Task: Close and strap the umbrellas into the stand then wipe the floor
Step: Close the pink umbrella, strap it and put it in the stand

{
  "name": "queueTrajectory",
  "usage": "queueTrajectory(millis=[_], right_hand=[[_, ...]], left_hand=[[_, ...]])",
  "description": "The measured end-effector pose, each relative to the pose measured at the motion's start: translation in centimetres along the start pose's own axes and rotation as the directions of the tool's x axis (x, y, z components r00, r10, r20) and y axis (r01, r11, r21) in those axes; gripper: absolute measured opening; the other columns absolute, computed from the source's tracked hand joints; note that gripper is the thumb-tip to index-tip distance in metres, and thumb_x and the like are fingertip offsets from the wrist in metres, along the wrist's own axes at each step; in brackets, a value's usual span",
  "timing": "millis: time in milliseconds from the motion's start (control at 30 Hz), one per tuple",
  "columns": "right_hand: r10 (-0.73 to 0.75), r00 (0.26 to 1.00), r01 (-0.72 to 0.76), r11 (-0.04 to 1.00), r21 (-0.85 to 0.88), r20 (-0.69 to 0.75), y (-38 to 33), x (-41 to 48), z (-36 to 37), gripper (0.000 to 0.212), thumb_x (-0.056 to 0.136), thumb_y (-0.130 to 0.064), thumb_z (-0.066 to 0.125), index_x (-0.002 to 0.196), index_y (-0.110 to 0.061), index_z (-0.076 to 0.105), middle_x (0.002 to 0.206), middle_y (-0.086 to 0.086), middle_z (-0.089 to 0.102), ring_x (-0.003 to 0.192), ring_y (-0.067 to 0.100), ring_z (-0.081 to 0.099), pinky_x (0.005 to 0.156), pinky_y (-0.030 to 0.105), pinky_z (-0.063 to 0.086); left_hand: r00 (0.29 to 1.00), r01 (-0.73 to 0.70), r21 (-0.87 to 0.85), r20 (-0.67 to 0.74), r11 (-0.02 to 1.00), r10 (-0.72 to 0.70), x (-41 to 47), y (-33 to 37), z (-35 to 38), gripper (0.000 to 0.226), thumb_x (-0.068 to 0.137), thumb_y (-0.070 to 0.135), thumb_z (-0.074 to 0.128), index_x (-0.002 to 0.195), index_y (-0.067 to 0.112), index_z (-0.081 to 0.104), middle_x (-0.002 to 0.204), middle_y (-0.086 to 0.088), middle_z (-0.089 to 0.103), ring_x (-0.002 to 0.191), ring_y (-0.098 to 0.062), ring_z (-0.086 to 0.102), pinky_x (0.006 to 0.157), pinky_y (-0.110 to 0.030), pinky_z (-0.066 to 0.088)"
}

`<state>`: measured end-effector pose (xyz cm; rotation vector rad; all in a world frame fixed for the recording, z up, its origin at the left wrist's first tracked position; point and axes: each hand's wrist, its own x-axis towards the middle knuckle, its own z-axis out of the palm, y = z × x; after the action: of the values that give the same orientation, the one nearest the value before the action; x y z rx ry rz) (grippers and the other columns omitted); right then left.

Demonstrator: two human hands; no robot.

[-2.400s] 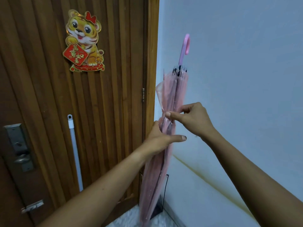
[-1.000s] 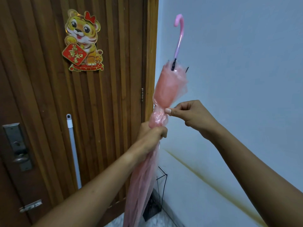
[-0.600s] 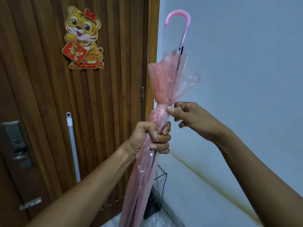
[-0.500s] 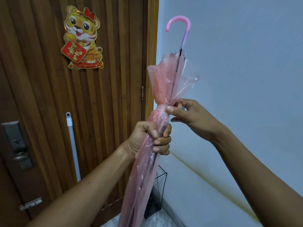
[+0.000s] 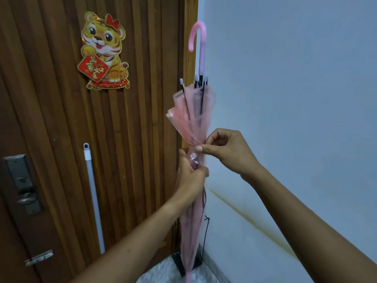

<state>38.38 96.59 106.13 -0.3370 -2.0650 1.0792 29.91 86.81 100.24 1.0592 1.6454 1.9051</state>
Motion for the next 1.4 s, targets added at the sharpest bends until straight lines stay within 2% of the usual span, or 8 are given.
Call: queueTrajectory(millis=[67,133,200,367,533,700,933,1400], right_hand=[[0.020,0.999,-0.022,0.998,0.059,0.031,-0.2,-0.3,-0.4,0.028,0.080,-0.022,0.085,0.079,0.000,0.069,0.086,0.023,0.073,0.074,0.023,0.061,0.073,0.034,0.050],[0.038,0.998,-0.042,0.996,0.074,0.055,-0.1,-0.5,-0.6,0.024,0.082,-0.022,0.084,0.080,-0.001,0.072,0.090,0.021,0.074,0.078,0.022,0.063,0.077,0.035,0.049],[0.055,0.996,-0.060,0.996,0.072,0.075,0.0,-0.7,-0.8,0.024,0.082,-0.023,0.083,0.083,-0.001,0.073,0.088,0.018,0.075,0.078,0.018,0.064,0.076,0.030,0.049],[0.017,0.991,-0.029,0.995,0.094,0.130,-0.1,-1.0,-1.4,0.009,0.090,-0.016,0.075,0.087,-0.008,0.074,0.080,-0.002,0.074,0.075,0.005,0.066,0.069,0.011,0.048],[-0.029,0.992,0.014,0.993,0.119,0.125,0.0,-1.3,-1.7,0.011,0.092,-0.011,0.072,0.092,0.000,0.073,0.082,0.000,0.074,0.077,0.008,0.068,0.074,0.015,0.050],[-0.063,0.996,0.056,0.993,0.107,0.063,0.4,-1.6,-1.8,0.008,0.091,-0.013,0.073,0.089,-0.005,0.074,0.086,0.010,0.075,0.081,0.017,0.070,0.083,0.026,0.057],[-0.021,0.996,0.037,0.981,0.188,-0.083,0.3,-1.8,-1.9,0.009,0.082,-0.015,0.082,0.081,-0.008,0.076,0.074,0.005,0.074,0.069,0.015,0.065,0.071,0.019,0.053],[0.008,1.000,-0.003,0.964,0.265,-0.016,0.4,-2.6,-3.7,0.012,0.076,-0.011,0.084,0.078,-0.007,0.073,0.075,0.004,0.073,0.068,0.018,0.061,0.073,0.023,0.053]], left_hand=[[0.999,0.007,-0.025,-0.038,1.000,-0.008,0.1,0.3,-0.4,0.063,0.074,0.002,0.056,0.117,0.047,0.044,0.102,0.017,0.049,0.084,-0.008,0.051,0.083,-0.033,0.044],[0.999,-0.023,-0.011,-0.035,1.000,0.023,0.0,0.6,-0.9,0.044,0.060,0.009,0.053,0.093,0.037,0.045,0.079,0.014,0.043,0.065,-0.007,0.043,0.066,-0.032,0.043],[0.999,-0.050,-0.004,0.009,0.999,0.050,-0.2,0.6,-1.4,0.045,0.057,0.011,0.052,0.101,0.018,0.050,0.072,0.007,0.045,0.058,-0.011,0.040,0.052,-0.028,0.039],[0.980,-0.015,-0.164,0.195,0.986,0.048,0.5,0.3,-2.1,0.060,0.060,0.012,0.052,0.119,0.001,0.049,0.067,-0.006,0.049,0.054,-0.023,0.040,0.045,-0.027,0.036],[0.931,0.077,-0.394,0.358,0.916,0.076,0.9,0.2,-2.3,0.048,0.071,0.042,0.060,0.100,0.005,0.053,0.073,-0.015,0.047,0.052,-0.019,0.042,0.042,-0.023,0.039],[0.933,0.117,-0.320,0.359,0.940,0.006,1.4,0.4,-1.8,0.071,0.091,0.067,0.036,0.119,0.007,0.063,0.068,-0.011,0.046,0.046,-0.018,0.039,0.041,-0.022,0.038],[0.902,0.207,-0.381,0.431,0.901,-0.025,1.2,1.1,-1.1,0.057,0.101,0.059,0.032,0.115,0.012,0.060,0.064,-0.006,0.044,0.040,-0.015,0.041,0.041,-0.023,0.039],[0.833,0.296,-0.402,0.552,0.866,-0.029,0.4,1.7,-0.4,0.053,0.098,0.059,0.035,0.117,0.011,0.051,0.067,-0.012,0.031,0.037,-0.014,0.039,0.039,-0.022,0.036]])
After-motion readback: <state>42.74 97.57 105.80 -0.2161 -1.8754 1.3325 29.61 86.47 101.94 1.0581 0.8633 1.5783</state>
